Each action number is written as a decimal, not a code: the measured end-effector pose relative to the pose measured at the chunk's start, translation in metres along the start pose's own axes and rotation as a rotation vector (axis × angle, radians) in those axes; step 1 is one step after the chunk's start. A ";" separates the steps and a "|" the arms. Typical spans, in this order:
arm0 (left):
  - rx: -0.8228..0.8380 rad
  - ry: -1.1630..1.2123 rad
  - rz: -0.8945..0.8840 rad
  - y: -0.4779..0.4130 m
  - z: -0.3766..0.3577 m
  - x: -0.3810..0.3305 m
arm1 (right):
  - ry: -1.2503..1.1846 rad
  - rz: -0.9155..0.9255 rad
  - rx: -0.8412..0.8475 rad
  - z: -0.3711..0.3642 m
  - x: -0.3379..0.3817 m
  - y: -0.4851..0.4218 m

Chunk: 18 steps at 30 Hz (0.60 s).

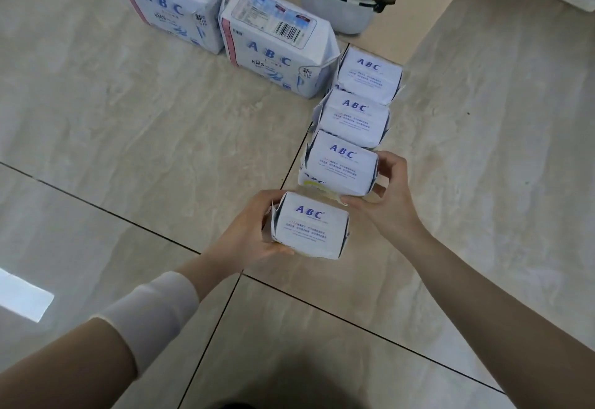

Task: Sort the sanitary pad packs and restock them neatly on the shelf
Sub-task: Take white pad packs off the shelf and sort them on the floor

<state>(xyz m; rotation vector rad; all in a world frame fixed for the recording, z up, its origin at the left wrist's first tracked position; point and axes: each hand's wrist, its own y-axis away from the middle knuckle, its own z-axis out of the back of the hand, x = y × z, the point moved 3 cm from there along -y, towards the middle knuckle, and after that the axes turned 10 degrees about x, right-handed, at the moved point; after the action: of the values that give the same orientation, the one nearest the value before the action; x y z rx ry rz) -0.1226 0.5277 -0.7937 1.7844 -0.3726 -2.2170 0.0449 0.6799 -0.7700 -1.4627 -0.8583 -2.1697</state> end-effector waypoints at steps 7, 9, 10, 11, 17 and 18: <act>-0.024 -0.068 -0.079 -0.013 0.002 0.001 | 0.022 -0.015 0.006 0.000 -0.003 -0.004; -0.030 -0.077 -0.088 -0.016 0.003 0.001 | 0.002 -0.018 0.024 0.003 -0.003 -0.001; -0.030 -0.081 -0.097 -0.017 0.003 0.001 | -0.017 -0.024 0.034 0.005 -0.003 0.000; -0.029 -0.084 -0.108 -0.018 0.003 0.002 | -0.037 -0.031 0.047 0.008 -0.004 0.002; -0.039 -0.150 -0.189 -0.012 0.001 0.009 | -0.098 -0.035 0.089 0.014 -0.003 0.014; -0.044 -0.154 -0.202 -0.011 0.001 0.009 | -0.110 -0.036 0.071 0.014 -0.003 0.014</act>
<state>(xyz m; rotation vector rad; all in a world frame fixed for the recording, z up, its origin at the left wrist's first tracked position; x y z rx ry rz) -0.1259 0.5350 -0.8056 1.7007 -0.1789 -2.4897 0.0640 0.6790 -0.7651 -1.5550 -0.9961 -2.0771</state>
